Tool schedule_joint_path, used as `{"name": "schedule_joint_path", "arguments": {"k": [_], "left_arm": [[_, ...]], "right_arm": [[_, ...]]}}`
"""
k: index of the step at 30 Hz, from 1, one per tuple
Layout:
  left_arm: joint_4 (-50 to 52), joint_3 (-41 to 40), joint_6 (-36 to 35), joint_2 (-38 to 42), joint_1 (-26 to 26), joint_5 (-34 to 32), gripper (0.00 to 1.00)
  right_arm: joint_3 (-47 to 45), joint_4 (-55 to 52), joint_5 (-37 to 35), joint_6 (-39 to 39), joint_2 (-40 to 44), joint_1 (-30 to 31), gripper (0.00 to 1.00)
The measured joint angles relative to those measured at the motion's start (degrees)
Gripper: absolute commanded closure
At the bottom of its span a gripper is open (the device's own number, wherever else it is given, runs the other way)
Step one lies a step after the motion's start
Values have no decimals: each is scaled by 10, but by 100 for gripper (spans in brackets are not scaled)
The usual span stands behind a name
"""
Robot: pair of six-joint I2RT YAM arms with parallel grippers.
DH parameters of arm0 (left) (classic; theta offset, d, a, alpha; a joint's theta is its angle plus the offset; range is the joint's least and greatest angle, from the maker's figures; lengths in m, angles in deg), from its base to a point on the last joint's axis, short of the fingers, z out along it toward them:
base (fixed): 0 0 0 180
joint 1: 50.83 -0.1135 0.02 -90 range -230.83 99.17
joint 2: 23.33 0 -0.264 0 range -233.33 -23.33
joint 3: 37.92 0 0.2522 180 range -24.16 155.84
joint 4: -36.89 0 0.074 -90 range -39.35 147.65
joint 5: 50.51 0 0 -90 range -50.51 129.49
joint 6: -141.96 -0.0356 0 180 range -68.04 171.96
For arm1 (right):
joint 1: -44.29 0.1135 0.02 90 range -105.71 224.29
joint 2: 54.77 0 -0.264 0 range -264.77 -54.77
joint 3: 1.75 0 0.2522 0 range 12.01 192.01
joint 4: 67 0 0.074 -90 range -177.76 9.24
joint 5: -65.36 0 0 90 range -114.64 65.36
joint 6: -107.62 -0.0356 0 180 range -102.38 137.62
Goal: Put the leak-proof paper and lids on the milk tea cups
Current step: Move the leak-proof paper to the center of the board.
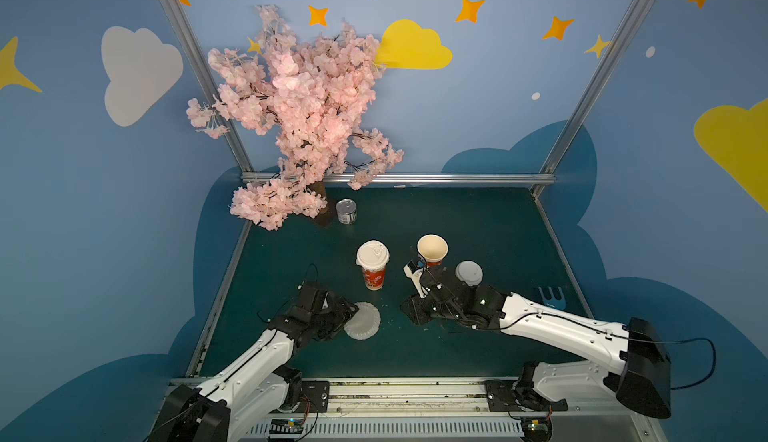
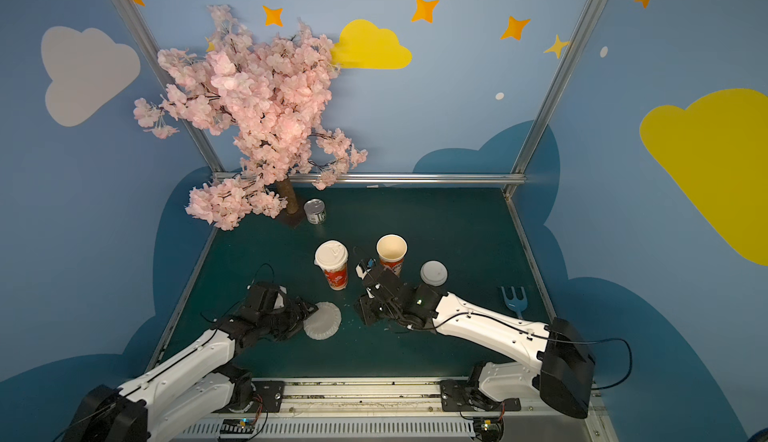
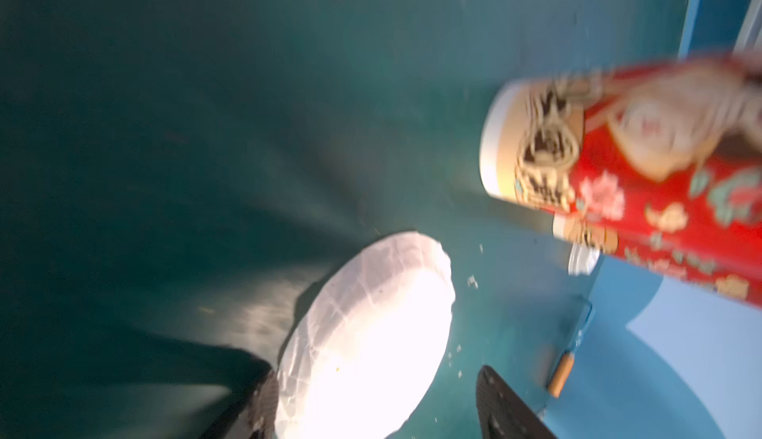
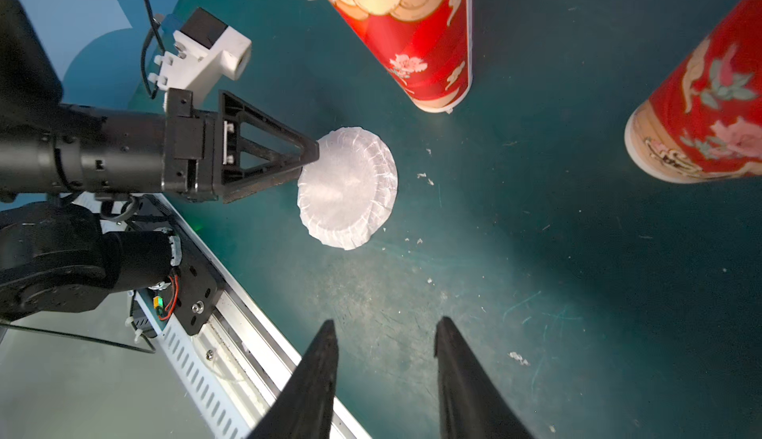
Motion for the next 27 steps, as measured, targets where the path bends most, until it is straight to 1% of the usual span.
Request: {"name": "schedule_joint_path", "arguments": {"k": [4, 7, 10, 11, 12, 14, 16, 20, 21, 25, 26, 27], "left_arm": [[-24, 16, 35, -34, 70, -30, 24], [-7, 25, 43, -35, 92, -47, 25], [44, 44, 31, -26, 95, -69, 28], [61, 52, 23, -23, 95, -75, 31], [75, 61, 14, -21, 95, -81, 37], [99, 79, -8, -18, 95, -89, 45], [116, 96, -33, -19, 95, -90, 56], [114, 109, -71, -34, 95, -81, 77], [108, 109, -80, -41, 95, -75, 80], [84, 109, -102, -77, 95, -57, 85], [77, 109, -106, -87, 95, -54, 89], [70, 109, -110, -96, 95, -52, 90]], "right_arm": [[-10, 4, 11, -17, -11, -5, 59], [-21, 14, 23, -31, -16, -8, 59], [-41, 34, 35, -52, -19, -9, 59], [-48, 41, 39, -58, -22, -9, 60], [-54, 49, 42, -66, -26, -10, 60], [-65, 64, 50, -79, -39, -11, 61], [-73, 82, 56, -94, -55, -11, 62], [-87, 126, 64, -121, -85, -12, 62], [-92, 138, 66, -131, -92, -12, 62], [-106, 180, 70, -157, -117, -12, 62], [-108, 192, 71, -163, -125, -12, 61], [-109, 200, 72, -170, -134, -12, 61]]}}
